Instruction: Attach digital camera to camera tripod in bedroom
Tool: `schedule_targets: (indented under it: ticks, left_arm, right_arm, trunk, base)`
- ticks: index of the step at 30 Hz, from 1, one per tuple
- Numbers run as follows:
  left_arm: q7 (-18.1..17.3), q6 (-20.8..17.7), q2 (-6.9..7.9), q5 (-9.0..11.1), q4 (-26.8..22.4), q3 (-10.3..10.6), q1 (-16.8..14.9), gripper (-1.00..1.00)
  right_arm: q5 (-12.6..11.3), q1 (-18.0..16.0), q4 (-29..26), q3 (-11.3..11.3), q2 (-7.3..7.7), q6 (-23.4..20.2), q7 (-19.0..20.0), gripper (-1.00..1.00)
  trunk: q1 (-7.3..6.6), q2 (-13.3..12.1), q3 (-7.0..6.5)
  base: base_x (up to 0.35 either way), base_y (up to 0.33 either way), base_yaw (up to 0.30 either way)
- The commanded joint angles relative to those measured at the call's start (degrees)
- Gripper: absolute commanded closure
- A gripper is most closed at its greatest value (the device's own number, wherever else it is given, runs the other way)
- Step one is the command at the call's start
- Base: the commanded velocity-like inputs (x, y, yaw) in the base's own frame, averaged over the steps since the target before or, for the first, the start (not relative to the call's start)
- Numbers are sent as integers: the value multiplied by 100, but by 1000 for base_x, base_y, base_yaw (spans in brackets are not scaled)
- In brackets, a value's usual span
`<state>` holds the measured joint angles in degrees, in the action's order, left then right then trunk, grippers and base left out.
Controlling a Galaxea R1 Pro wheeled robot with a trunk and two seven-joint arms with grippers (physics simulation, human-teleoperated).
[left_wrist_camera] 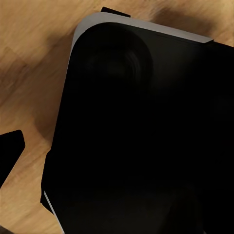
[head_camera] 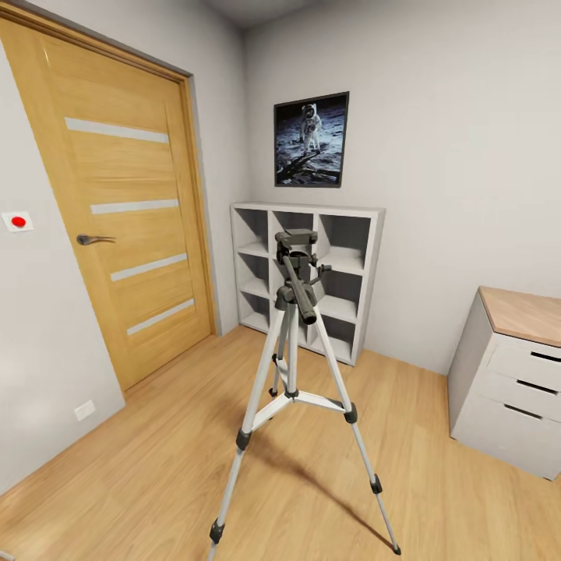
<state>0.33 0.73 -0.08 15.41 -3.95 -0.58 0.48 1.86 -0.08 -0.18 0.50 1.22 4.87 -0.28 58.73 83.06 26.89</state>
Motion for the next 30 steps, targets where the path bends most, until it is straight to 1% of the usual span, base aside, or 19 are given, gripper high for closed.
schedule_targets:
  ticks: [1, 3, 4, 6, 10, 13, 25, 30]
  left_arm:
    - [3, 6, -1, 24, -10, -3, 3, -100]
    - [3, 6, -1, 24, -10, -3, 4, -100]
    - [3, 6, -1, 24, -10, -3, 2, -100]
    - [3, 6, -1, 24, -10, -2, 3, -100]
    - [3, 6, -4, 24, -10, 0, 4, -100]
    - [3, 6, -7, 24, -10, -2, 4, -100]
    - [3, 6, -10, 24, -10, 0, 4, -100]
    - [3, 6, -4, 24, -10, 4, 5, -100]
  right_arm:
    - [61, -1, 1, 1, 1, 14, -6, -100]
    - [177, -1, 1, -3, -4, 19, -11, -100]
    - [274, -1, 1, -5, -6, 23, -14, -100]
    - [307, -1, 1, -5, -7, 27, -15, -100]
    - [330, -1, 1, -6, -8, 31, -16, -100]
    - [336, -1, 1, -6, -8, 31, -16, -100]
    - [342, -1, 1, -6, -8, 32, -16, -100]
    - [342, -1, 1, -6, -8, 32, -16, -100]
  trunk:
    - [0, 2, 4]
    - [0, 2, 4]
    - [0, 2, 4]
    - [0, 2, 4]
    - [0, 2, 4]
    - [0, 2, 4]
    - [0, 2, 4]
    - [0, 2, 4]
  base:
    - [0, 0, 0]
    - [0, 0, 0]
    - [0, 0, 0]
    - [0, 0, 0]
    - [0, 24, 0]
    - [0, 139, 0]
    - [0, 280, 0]
    - [0, 148, 0]
